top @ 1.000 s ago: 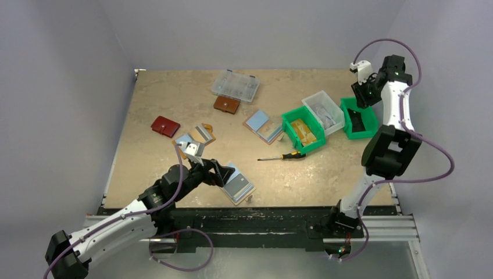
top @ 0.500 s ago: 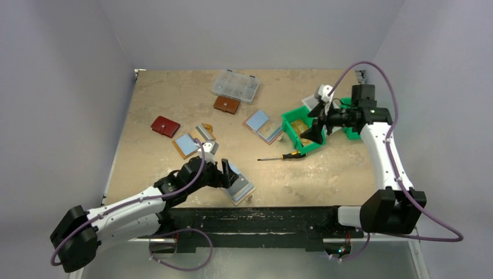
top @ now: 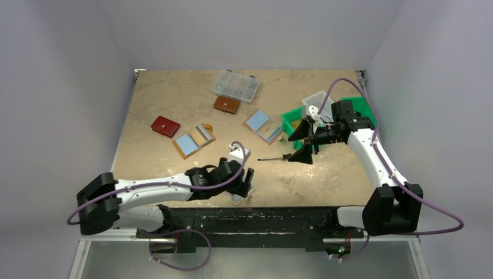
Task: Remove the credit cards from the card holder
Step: Remove the credit card from the card holder.
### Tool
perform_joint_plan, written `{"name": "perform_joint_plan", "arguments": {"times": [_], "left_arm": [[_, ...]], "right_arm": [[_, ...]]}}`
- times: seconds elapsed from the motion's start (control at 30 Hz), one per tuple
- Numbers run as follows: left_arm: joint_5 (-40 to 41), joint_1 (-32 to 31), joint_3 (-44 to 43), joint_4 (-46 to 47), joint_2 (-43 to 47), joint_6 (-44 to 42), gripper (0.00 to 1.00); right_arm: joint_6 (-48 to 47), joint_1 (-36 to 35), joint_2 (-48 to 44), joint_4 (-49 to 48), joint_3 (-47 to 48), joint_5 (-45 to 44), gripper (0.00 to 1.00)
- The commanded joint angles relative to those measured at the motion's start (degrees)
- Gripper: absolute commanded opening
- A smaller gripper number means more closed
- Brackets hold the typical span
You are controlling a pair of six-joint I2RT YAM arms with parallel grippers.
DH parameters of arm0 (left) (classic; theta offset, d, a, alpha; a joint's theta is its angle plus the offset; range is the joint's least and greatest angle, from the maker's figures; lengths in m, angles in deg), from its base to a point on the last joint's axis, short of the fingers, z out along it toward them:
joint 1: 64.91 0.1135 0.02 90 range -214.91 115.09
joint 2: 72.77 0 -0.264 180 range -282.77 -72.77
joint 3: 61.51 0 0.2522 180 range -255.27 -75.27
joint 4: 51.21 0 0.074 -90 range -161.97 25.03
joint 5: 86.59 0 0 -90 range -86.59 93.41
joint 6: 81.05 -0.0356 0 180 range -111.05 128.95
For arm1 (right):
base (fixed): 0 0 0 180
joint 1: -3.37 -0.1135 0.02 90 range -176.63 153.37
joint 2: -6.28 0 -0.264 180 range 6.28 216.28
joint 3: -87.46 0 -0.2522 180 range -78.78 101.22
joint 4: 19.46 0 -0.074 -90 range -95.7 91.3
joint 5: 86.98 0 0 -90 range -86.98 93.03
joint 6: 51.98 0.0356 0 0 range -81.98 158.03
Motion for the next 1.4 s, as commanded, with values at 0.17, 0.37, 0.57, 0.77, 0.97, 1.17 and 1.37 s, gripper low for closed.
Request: {"name": "perform_joint_plan", "arguments": {"times": [0.17, 0.37, 0.57, 0.77, 0.97, 1.17, 1.37], "left_arm": [[18.2, -8.6, -15.7, -14.7, -17.6, -1.6, 0.69], [17.7, -8.8, -17.2, -12.0, -18.1, -3.4, 0.65], [17.7, -8.7, -18.0, -11.1, -19.7, -4.8, 0.64], [18.6, -8.3, -18.9, -11.1, -22.2, -5.4, 0.60], [18.7, -7.4, -19.7, -11.6, -24.5, -6.2, 0.54], [18.1, -6.6, -18.9, -10.9, -24.8, -6.5, 0.49], [16.1, -5.6, -17.4, -9.2, -24.3, -7.0, 0.49]], "right_arm": [[4.5, -1.6, -1.8, -5.3, -1.8, -4.4, 0.91], [4.5, -2.1, -2.0, -5.5, -2.0, -5.0, 0.91], [4.5, -2.7, -1.4, -5.2, -1.9, -5.6, 0.89], [4.5, -3.3, -1.1, -5.3, -1.9, -6.0, 0.88], [4.5, -3.5, -0.5, -5.2, -1.9, -6.4, 0.88], [4.3, -3.8, 0.0, -5.0, -1.9, -6.7, 0.87], [4.1, -3.9, 0.0, -4.9, -1.8, -6.8, 0.87]]}}
